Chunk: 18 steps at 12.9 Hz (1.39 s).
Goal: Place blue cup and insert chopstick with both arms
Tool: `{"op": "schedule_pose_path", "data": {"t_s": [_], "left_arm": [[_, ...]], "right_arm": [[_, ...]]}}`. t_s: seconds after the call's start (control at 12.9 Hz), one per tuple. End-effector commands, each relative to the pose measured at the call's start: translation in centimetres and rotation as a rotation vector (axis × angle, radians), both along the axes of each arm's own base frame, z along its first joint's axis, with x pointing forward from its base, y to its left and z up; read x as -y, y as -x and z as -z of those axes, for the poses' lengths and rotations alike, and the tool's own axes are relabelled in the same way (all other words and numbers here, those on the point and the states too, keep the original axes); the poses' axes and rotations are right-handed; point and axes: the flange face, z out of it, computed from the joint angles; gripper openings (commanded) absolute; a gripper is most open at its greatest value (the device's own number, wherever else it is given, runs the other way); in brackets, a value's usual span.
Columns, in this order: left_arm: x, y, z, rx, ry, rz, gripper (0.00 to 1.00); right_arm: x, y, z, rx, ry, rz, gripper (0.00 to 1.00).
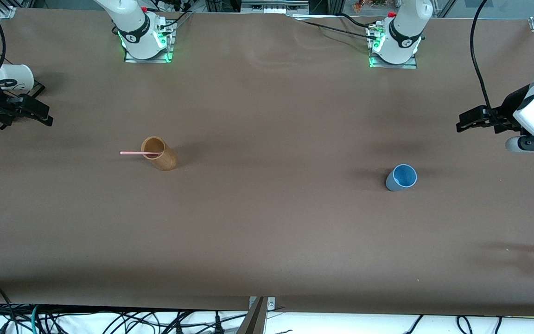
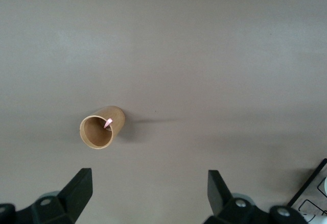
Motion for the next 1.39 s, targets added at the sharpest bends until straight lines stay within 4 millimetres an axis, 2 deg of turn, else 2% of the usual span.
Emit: {"op": "schedule_pose_path", "data": {"t_s": [0.0,0.85,1.24,1.32], "left_arm": [[-0.1,0.1,-0.2,0.003,-0.013,0.024,1.0],[0.0,0.1,-0.2,0.003,-0.012,0.021,1.0],[-0.2,0.1,-0.2,0.003,-0.012,0.019,1.0],[-0.2,0.1,-0.2,0.003,-0.011,0.021,1.0]], "right_arm": [[-0.2,-0.3,-0.7,0.005,0.003,-0.003,1.0],[-0.7,-0.5,-0.2,-0.003,0.003,-0.009,1.0],[-1.7,-0.5,-0.1,-0.006,0.007,-0.018,1.0],[-2.5,-0.5,0.0,-0.007,0.01,-0.031,1.0]]}}
